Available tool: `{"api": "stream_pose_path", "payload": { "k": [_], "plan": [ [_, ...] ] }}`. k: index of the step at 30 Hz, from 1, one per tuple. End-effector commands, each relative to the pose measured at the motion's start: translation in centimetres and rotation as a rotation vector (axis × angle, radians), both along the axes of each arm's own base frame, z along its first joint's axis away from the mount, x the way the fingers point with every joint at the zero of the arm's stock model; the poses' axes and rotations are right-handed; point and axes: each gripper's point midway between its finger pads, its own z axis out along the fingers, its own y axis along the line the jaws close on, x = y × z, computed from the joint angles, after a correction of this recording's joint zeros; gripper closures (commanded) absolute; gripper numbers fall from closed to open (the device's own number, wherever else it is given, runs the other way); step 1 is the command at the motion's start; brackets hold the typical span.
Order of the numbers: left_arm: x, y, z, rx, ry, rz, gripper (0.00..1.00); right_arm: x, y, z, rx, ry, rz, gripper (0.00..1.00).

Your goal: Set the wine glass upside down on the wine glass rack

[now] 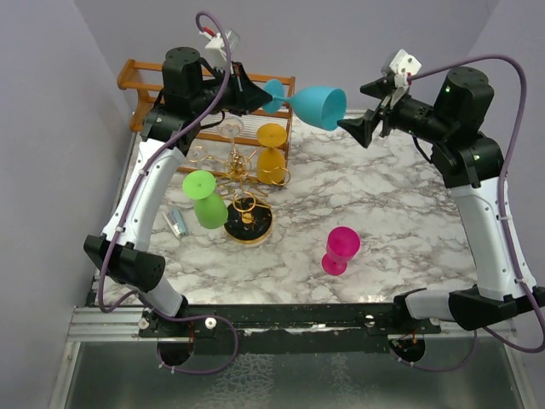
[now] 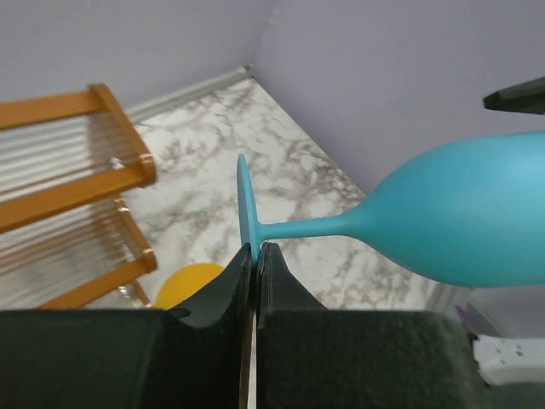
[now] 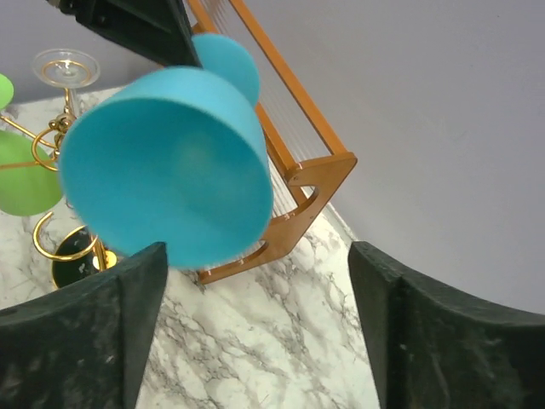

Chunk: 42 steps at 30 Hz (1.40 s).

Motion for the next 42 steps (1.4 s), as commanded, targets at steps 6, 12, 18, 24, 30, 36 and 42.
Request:
{"api": "stream_pose_path", "payload": {
  "k": [6, 12, 18, 24, 30, 36, 42],
  "plan": [
    [-0.1, 5.9, 5.7, 0.303, -0.395, 0.228, 1.0, -1.5, -5.3, 2.3, -0.021, -0.079, -0.163, 0.06],
    [-4.3, 3.1, 5.8, 0.553, -0.67, 0.053, 1.0, 1.0, -9.6, 2.0, -0.047, -0.101, -0.396, 0.05],
    [-7.4, 0.1, 4.3, 0.694, -0.776, -0.113, 1.0, 2.5, -11.3, 0.3, -0.08, -0.082, -0.472, 0.05],
    [-11.3, -2.1, 1.5, 0.777, -0.852, -0.364, 1.0, 3.1, -11.1, -1.2, -0.093, -0.053, -0.451, 0.05],
    [-14.6, -3.0, -2.2, 0.865, -0.889, -0.571, 1.0, 3.3, -10.8, -2.0, -0.099, -0.037, -0.434, 0.04],
    [-16.4, -2.7, -4.8, 0.892, -0.877, -0.669, 1.0, 3.4, -10.5, -3.0, -0.102, -0.012, -0.415, 0.04],
    [-16.7, -1.1, -6.9, 0.991, -0.915, -0.734, 1.0, 3.3, -10.4, -3.2, -0.101, -0.009, -0.408, 0.04]
  ]
}}
